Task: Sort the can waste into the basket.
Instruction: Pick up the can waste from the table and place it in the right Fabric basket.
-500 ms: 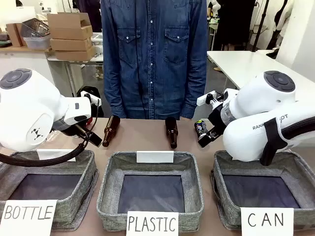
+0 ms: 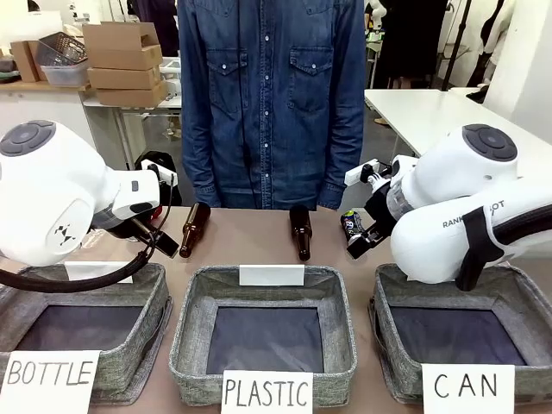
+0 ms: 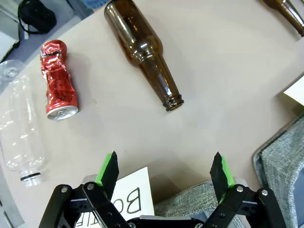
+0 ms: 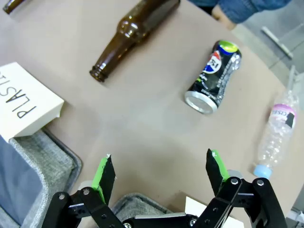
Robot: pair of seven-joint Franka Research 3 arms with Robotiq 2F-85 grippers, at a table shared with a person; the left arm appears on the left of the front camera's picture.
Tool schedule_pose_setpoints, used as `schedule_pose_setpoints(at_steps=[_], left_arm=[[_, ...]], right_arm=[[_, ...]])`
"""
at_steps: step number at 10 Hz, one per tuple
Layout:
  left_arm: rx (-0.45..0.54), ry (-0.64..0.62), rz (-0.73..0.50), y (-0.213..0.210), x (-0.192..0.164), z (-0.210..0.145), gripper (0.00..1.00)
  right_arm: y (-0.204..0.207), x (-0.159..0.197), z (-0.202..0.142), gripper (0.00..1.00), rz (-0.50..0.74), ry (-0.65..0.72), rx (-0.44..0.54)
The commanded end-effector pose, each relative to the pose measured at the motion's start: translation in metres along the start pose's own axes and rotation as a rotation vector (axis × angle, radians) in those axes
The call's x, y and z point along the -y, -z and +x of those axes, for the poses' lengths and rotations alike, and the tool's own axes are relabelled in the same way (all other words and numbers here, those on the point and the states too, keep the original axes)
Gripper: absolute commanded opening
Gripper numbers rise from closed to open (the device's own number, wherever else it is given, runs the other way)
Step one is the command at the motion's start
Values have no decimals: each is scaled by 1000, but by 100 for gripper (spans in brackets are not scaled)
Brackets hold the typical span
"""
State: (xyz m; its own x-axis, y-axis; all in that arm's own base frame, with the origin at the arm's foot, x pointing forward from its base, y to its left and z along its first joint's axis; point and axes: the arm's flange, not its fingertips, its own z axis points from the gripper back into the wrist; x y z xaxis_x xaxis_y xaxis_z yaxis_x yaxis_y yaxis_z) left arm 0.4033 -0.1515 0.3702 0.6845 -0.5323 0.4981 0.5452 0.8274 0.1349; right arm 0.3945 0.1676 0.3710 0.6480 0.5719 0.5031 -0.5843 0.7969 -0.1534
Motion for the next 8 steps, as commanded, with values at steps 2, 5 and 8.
schedule_pose_setpoints(at_steps=[2, 5, 8], left_arm=[[0, 1, 0, 0, 0, 0, 100], [0, 1, 0, 0, 0, 0, 100], [0, 0, 0, 0, 0, 0, 100]], right_arm=[[0, 0, 0, 100, 0, 0, 0], [0, 0, 0, 100, 0, 0, 0], [-12, -1, -3, 100, 62, 4, 42]])
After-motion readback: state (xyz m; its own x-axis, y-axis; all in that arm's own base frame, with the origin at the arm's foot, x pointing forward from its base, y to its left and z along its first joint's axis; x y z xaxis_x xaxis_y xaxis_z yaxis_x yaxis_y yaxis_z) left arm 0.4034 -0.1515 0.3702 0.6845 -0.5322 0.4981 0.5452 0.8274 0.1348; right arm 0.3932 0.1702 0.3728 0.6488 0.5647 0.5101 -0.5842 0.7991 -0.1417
